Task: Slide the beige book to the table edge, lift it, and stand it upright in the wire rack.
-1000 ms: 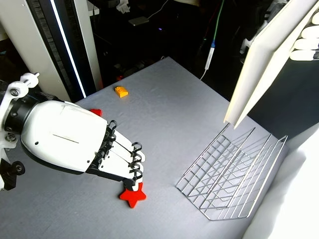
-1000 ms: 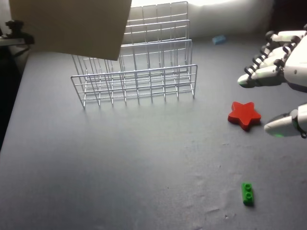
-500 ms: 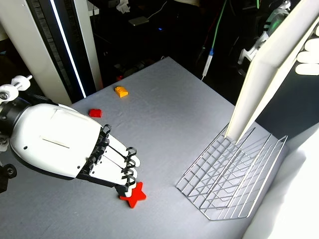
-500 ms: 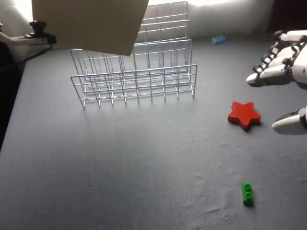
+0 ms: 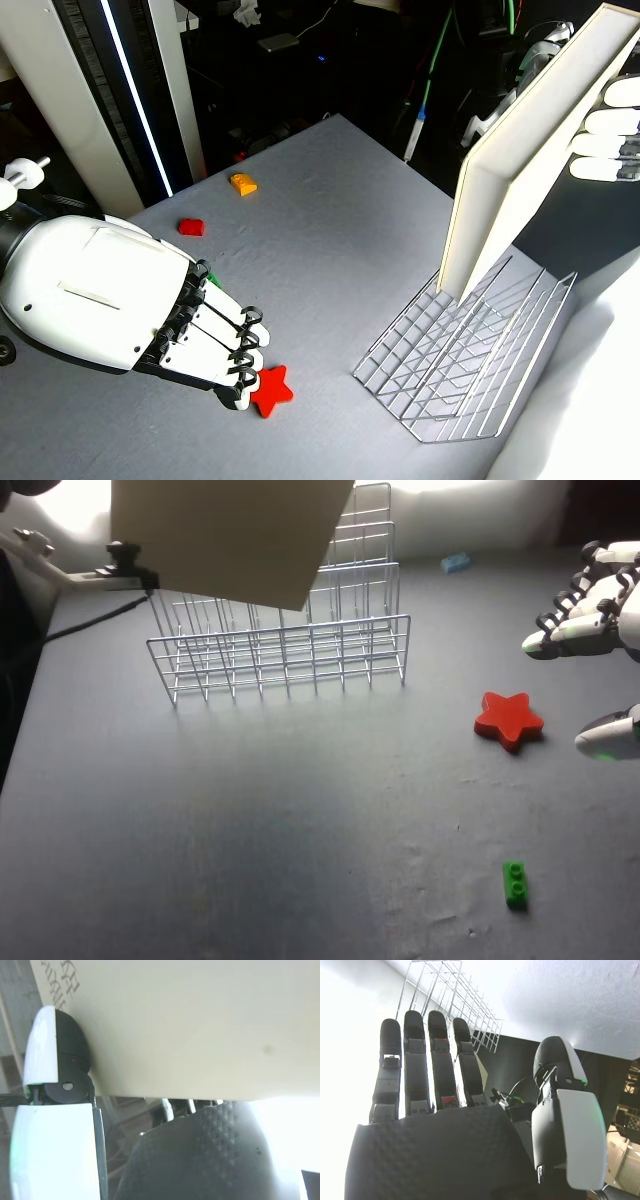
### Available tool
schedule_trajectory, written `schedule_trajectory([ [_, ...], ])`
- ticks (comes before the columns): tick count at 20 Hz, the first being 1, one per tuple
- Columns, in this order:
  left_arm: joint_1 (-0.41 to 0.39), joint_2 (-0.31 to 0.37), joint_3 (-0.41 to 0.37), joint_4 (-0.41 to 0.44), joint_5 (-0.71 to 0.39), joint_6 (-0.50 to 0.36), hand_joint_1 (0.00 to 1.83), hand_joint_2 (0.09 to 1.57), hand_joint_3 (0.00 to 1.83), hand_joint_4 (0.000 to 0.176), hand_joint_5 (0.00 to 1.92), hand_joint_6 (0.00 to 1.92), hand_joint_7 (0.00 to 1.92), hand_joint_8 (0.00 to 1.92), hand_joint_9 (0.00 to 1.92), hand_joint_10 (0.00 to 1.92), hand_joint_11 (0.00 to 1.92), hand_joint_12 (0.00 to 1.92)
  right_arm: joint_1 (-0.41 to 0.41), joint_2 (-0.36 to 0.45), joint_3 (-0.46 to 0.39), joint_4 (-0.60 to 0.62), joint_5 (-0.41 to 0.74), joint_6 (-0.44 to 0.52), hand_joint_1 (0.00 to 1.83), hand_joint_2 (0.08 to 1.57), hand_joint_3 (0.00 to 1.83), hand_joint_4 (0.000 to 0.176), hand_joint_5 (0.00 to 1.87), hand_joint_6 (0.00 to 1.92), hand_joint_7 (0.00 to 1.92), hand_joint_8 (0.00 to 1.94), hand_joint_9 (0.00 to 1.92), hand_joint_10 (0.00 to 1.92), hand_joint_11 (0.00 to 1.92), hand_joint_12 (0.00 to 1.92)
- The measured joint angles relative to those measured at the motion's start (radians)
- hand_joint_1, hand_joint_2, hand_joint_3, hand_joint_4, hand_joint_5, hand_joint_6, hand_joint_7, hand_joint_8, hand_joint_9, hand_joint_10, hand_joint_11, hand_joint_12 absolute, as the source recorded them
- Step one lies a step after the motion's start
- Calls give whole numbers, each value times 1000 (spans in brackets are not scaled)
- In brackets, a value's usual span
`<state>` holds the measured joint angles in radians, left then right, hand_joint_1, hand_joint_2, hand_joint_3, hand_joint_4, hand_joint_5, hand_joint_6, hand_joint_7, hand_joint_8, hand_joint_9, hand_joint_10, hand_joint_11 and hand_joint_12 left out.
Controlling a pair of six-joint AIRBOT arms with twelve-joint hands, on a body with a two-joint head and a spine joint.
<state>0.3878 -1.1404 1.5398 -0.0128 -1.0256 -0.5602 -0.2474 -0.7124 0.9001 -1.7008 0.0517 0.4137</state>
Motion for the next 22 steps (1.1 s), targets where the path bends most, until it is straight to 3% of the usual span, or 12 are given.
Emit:
schedule_trajectory([
  [3, 1, -30, 17, 2, -3, -7, 1346, 1193, 0, 0, 769, 1157, 812, 1300, 812, 1435, 641, 1511, 0, 1, 0, 0, 0, 0, 224, 1134, 0, 0, 387, 4, 409, 3, 395, 5, 0, 911],
  [6, 11, -68, 46, 1, -10, -14, 1351, 1177, 0, 0, 804, 1093, 832, 1274, 848, 1397, 743, 1415, 0, 2, 0, 0, 1, 0, 185, 1147, 2, 0, 365, 2, 390, 2, 382, 2, 0, 894],
  [10, 20, -109, 71, -11, -21, -20, 1352, 1192, 2, 0, 772, 1163, 794, 1314, 803, 1431, 714, 1440, 0, 2, 0, 0, 3, 0, 212, 1136, 0, 0, 371, 4, 400, 4, 394, 7, 0, 907],
  [15, 29, -148, 111, -39, -35, -21, 1351, 1175, 0, 0, 807, 1099, 842, 1257, 843, 1396, 724, 1439, 0, 2, -2, 0, 8, 1, 231, 1141, 2, 0, 346, 1, 370, 1, 369, 1, 0, 880],
  [22, 29, -231, 191, -150, -46, -14, 1345, 1192, 0, 0, 792, 1121, 796, 1325, 814, 1448, 734, 1490, 0, 2, -4, 0, 14, 1, 233, 1141, 2, 0, 357, 0, 391, 0, 384, 0, 0, 911],
])
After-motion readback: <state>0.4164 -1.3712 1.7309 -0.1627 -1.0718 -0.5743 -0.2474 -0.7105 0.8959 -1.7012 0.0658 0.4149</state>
